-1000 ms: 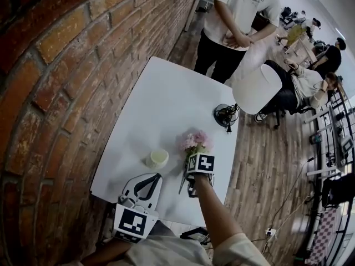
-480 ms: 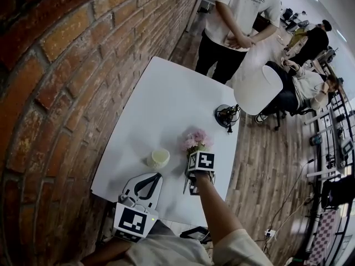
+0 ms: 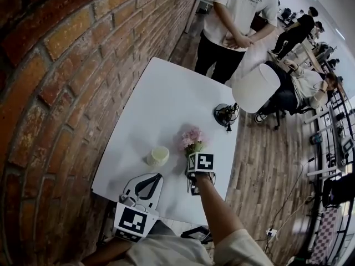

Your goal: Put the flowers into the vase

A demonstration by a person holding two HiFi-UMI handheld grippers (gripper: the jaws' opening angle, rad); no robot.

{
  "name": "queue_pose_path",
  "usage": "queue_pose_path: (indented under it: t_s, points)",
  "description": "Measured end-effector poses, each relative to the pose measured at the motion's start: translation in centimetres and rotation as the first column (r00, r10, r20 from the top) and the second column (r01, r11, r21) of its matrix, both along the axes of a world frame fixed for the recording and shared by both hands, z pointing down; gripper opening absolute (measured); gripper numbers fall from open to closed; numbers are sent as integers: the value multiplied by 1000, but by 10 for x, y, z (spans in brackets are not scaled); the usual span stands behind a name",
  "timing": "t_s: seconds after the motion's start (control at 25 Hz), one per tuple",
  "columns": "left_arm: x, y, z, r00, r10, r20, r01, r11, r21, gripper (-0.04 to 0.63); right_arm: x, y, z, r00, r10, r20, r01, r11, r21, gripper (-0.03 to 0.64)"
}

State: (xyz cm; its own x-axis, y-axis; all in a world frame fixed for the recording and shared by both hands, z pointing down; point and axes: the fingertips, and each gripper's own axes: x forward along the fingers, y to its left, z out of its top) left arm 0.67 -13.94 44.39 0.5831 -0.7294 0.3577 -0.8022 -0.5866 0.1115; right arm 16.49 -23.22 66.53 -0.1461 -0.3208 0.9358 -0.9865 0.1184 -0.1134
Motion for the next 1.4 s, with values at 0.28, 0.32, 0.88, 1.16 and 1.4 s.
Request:
queue_pose_path:
  t_s: [0.28,0.32,0.88,1.16,1.4]
  points:
    - [1,6,-4,1000,3,2,-3,1000,10,9,-7,-8,-24,999,-15,35,12,996,91,55]
    - [2,7,-5,1000,4,2,-4,1000,11,9,-8,-10,-29,999,-13,44,9,994,109,55]
    - [6,18,-13,1000,15,11,-16,999,34,9,-24,-13,-116,984,-36,175,-28,936,351,54]
    - [7,19,-17,1000,16,9,-16,999,48,9,-32,-14,-168,983,-100,152,7,856,517,54]
    - [5,23,-20,1000,7,12,-8,999,52,9,-44,-4,-207,974,-141,176,5,796,606,52]
